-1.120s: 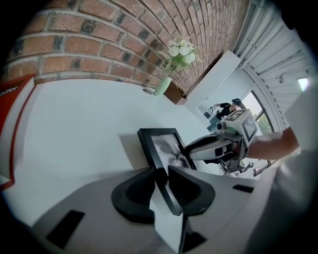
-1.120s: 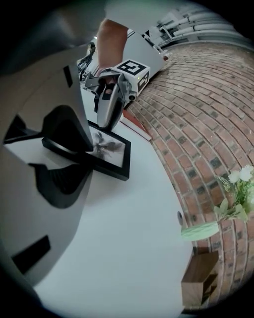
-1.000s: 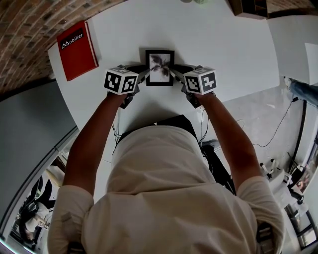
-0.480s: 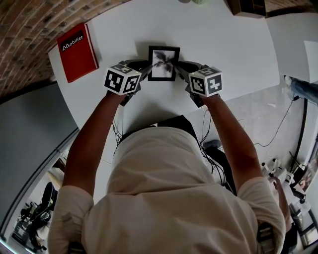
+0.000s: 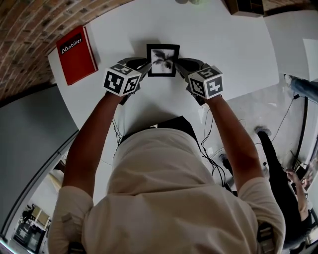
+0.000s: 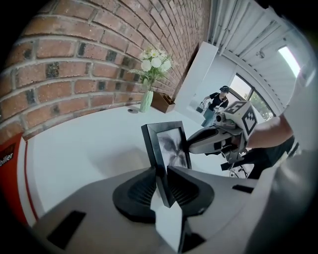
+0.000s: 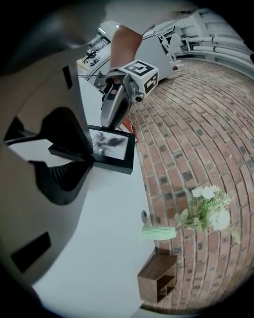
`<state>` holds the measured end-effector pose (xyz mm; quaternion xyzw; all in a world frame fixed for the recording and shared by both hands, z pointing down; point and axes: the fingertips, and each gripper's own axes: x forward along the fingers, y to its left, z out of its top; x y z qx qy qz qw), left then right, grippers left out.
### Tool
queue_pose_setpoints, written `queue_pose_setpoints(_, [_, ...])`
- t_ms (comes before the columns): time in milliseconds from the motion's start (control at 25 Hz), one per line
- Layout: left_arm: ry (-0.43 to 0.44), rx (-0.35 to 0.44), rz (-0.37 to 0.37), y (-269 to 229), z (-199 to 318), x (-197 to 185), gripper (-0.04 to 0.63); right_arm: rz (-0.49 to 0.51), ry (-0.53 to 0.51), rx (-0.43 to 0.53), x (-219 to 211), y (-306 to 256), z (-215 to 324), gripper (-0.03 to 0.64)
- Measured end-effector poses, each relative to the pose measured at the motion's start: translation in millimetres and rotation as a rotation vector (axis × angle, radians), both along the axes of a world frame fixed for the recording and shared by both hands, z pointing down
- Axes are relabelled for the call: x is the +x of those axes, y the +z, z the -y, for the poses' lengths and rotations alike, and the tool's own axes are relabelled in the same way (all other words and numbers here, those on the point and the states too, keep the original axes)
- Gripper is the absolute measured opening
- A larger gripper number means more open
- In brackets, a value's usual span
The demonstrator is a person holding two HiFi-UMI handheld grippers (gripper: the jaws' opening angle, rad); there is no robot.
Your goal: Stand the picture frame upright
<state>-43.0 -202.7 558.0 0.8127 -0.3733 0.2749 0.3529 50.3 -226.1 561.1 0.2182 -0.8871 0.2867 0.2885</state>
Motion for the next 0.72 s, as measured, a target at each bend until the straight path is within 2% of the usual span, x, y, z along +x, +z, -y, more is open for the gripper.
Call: queue_pose_setpoints(720, [0.018,0.087,0.052,-18.4,35.8,5.6,0.066,-0.004,-0.021,0.123,6.6,-17.4,28.7,0.046])
